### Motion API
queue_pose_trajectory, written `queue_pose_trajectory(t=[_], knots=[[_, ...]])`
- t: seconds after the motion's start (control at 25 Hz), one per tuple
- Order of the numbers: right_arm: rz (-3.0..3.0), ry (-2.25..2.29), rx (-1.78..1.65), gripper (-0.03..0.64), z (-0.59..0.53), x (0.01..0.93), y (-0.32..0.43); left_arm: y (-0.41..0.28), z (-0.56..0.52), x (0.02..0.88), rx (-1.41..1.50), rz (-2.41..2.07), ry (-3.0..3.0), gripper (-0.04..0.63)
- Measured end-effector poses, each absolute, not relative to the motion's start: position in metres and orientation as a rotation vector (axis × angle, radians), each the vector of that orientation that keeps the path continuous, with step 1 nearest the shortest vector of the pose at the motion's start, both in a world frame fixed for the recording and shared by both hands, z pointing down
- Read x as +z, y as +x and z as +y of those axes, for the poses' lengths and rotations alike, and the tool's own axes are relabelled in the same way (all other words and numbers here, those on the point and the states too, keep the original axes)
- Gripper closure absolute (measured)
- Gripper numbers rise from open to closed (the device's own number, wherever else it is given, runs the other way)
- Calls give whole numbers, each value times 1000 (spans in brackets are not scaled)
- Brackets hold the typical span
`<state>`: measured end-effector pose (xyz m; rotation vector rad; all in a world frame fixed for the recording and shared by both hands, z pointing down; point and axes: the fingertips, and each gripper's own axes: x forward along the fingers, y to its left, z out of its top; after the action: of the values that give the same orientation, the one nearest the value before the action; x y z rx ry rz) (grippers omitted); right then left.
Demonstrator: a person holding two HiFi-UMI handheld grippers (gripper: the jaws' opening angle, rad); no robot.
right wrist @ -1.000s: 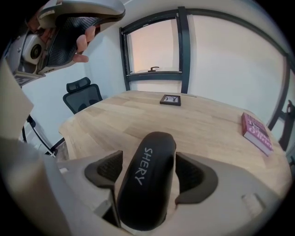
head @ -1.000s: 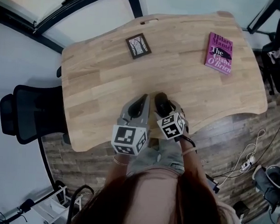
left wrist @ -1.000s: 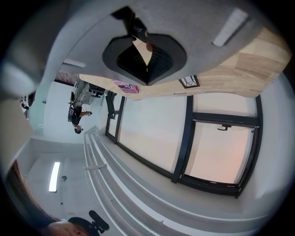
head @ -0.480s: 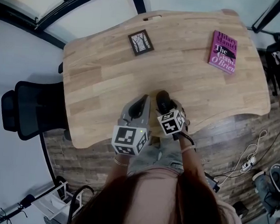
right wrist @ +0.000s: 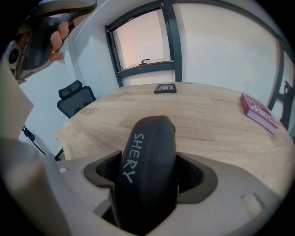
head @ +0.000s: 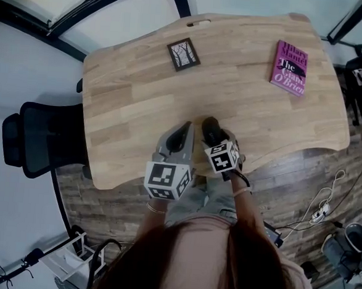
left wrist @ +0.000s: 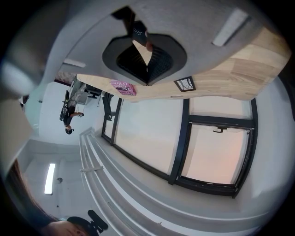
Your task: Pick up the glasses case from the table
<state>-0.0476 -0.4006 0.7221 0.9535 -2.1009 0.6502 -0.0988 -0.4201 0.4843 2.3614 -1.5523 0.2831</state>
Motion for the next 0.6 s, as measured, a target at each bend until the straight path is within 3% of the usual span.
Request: queue_pose_trajectory(t=[0.6], knots=[[-2161,1022,656,255,-394,694,-48,-107,-406,468,226,-1566,2387,585]])
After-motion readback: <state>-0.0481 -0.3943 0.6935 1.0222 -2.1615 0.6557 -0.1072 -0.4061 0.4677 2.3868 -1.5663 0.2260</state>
